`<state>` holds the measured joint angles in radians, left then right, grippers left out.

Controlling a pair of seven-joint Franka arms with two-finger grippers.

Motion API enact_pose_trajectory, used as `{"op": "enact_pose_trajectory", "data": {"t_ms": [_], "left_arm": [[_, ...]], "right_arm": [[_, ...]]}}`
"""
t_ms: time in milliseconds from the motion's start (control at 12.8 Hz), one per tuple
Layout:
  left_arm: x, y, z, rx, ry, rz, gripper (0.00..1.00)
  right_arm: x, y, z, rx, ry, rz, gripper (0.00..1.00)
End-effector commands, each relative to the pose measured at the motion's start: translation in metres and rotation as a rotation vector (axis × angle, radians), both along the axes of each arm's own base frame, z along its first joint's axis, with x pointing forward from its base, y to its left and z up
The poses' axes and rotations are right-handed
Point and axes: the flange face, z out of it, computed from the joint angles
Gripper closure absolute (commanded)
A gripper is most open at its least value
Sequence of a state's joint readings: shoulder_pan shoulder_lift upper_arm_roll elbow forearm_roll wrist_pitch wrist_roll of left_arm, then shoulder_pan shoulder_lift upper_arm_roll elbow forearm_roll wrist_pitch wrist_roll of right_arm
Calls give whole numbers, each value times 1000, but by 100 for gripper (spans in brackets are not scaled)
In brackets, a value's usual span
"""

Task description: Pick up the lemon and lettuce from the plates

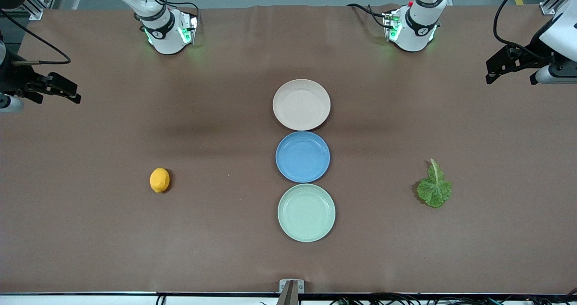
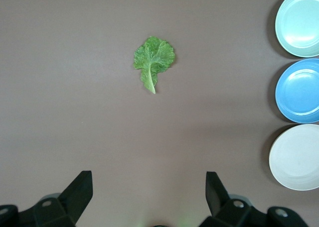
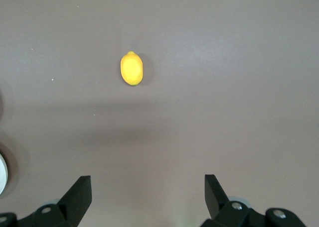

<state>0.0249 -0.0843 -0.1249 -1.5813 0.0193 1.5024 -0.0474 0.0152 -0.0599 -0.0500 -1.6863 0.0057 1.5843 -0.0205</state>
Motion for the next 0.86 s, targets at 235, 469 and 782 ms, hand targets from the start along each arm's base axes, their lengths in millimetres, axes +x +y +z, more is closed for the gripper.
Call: {"op": "enact_pose_trajectory", "data": {"t_ms": [235,469,782], "left_arm": [[2,1,4,-10,4,-11,0],[2,-1,3,-9,5,-12,0],[3,-2,2,-9,7,-14,0]], "right_arm": [[-4,13,2,-8,-22,33,0],[-4,13,2,-6,-25,33,0],[-4,11,2,-5,-22,28,0]]}}
